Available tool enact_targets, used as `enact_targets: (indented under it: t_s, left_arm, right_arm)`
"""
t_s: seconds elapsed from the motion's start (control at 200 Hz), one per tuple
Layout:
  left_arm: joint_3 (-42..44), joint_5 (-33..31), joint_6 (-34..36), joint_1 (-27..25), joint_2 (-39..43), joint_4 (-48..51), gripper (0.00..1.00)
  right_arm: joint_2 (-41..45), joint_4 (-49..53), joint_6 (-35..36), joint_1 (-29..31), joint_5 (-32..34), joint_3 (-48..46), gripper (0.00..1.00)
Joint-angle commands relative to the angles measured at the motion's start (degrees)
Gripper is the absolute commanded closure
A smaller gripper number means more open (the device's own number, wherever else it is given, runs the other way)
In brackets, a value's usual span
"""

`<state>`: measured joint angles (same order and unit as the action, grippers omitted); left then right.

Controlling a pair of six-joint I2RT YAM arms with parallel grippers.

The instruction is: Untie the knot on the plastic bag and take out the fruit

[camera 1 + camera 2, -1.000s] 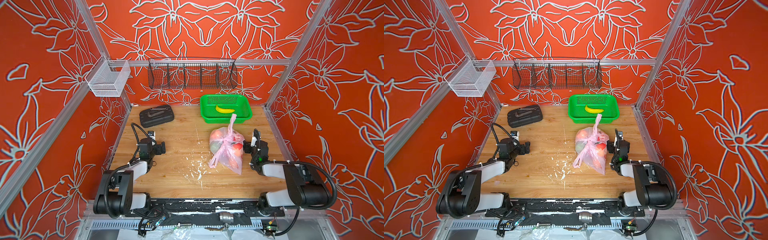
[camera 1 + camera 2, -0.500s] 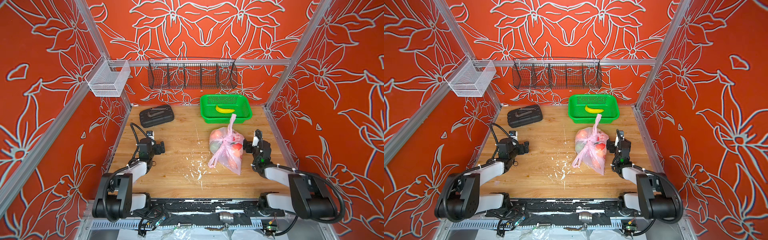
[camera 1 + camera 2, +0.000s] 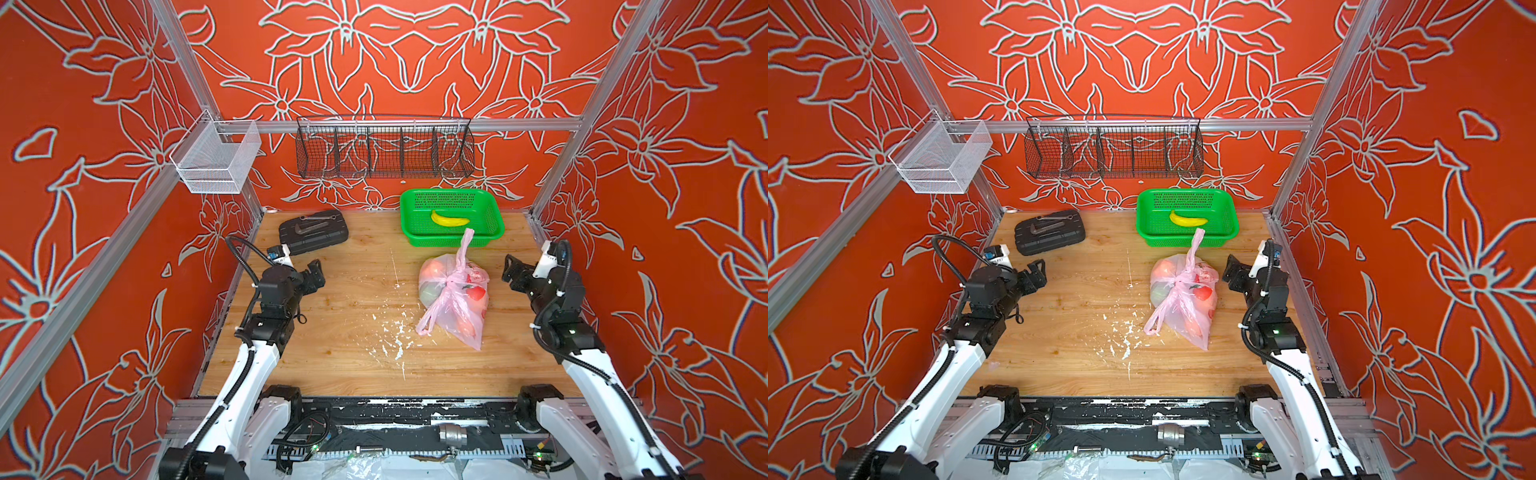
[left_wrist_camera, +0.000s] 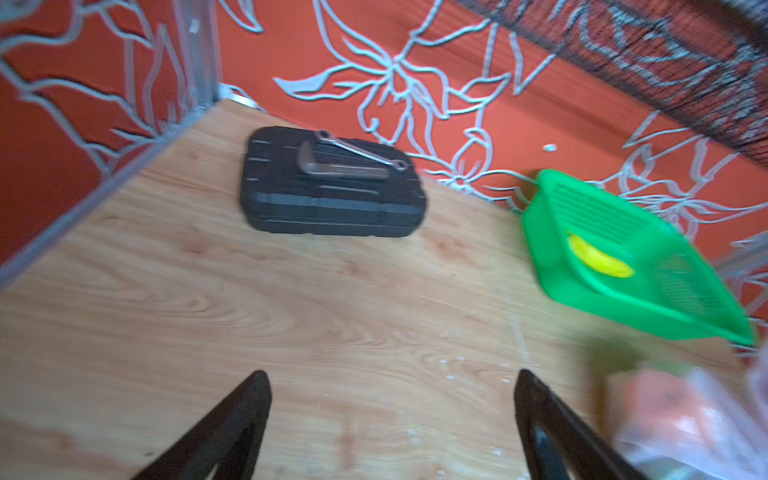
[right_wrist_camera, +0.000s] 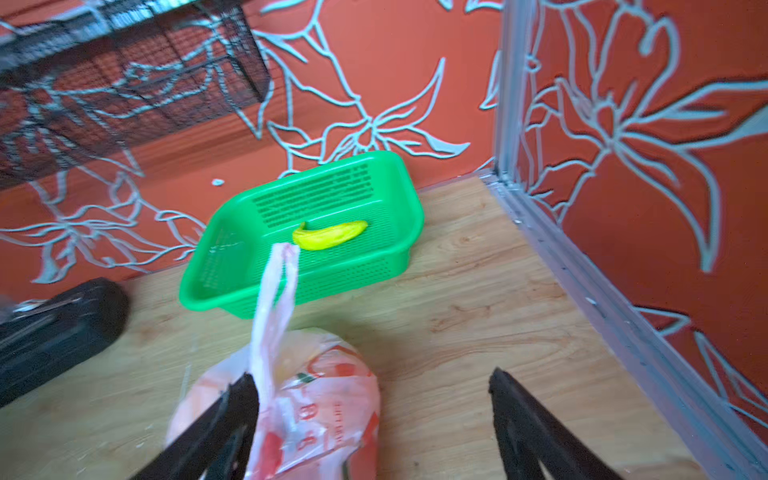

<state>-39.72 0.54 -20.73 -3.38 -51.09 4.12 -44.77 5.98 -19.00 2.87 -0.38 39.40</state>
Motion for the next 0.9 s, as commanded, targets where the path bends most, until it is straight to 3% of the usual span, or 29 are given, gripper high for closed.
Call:
enact_targets:
  t_s: [0.0, 0.155, 0.345, 0.701, 0.811, 0.896]
  left_arm:
    - [-8.4, 9.0, -3.9, -6.3, -4.9, 12.3, 0.13]
    - [-17.6, 9.6, -2.8, -16.3, -13.8, 17.8, 0.18]
    - [-22.5, 9.8, -1.9, -25.1, -22.4, 13.8, 0.22]
    - [-28.5, 8.1, 0.3, -29.0, -33.1, 14.9, 0.22]
    - [-29.3, 10.6, 1.3, -29.2, -34.7, 15.3, 0.21]
    - [-30.3, 12.3, 1.6, -29.4, -36.4, 15.9, 0.2]
  right_arm:
    - [-3.5, 13.8, -4.6, 0.6, -17.5, 3.5, 0.17]
    - [-10.6, 19.7, -2.5, 4.3, -22.2, 9.0, 0.22]
    - [-17.3, 22.3, 0.4, 12.8, -15.8, 12.5, 0.25]
    - [-32.7, 25.2, 4.9, 21.2, -4.8, 17.6, 0.25]
    - [-36.8, 25.3, 5.9, 21.5, -5.9, 18.7, 0.52]
    - [-37.8, 24.6, 6.0, 21.5, -6.6, 18.6, 0.82]
